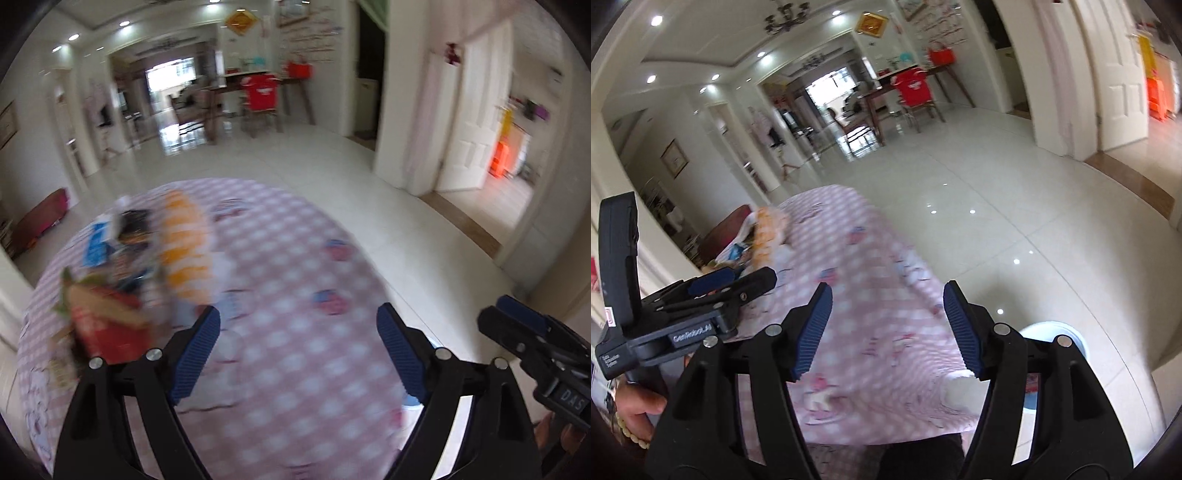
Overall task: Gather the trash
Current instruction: 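Grasp the orange-white bag with the right tool while the left grasps a red bag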
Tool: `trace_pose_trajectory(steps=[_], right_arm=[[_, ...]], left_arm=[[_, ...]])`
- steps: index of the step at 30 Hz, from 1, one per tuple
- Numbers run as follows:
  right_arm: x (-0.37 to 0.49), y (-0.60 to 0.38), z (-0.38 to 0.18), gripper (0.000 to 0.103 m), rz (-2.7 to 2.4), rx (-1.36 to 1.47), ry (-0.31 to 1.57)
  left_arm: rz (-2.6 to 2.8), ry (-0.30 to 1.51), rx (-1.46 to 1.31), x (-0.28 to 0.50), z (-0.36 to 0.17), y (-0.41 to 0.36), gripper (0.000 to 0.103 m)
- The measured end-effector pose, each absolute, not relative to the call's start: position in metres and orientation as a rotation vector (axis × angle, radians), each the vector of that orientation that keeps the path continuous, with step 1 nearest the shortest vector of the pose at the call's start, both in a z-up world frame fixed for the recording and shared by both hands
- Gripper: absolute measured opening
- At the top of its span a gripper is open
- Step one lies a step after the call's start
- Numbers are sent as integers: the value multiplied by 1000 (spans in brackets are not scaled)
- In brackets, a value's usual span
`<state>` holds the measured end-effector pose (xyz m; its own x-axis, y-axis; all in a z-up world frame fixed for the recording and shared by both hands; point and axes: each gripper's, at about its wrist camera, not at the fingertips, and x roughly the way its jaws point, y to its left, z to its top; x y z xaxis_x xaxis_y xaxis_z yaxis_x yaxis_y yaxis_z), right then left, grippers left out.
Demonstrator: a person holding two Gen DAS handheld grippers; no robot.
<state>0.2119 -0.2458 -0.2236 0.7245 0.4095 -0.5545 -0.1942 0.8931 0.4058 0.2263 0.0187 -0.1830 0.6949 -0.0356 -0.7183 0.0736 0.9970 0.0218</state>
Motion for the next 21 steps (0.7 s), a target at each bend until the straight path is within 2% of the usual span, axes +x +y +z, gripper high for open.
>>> trace_pose_trajectory(steps=[7,13,16,21], right_arm=[[235,-158,-211,64,462,262,697],[253,-119,-210,68,498,207,707],[269,-105,-215,68,503,190,722],[294,-86,-225,69,512,172,752]], left_arm=[[117,832,-164,229,-179,113,89],[188,879,-342,247,-189,169,89],[182,898,-397,261,-196,183,89],[194,915,-337,277,-204,185,88]])
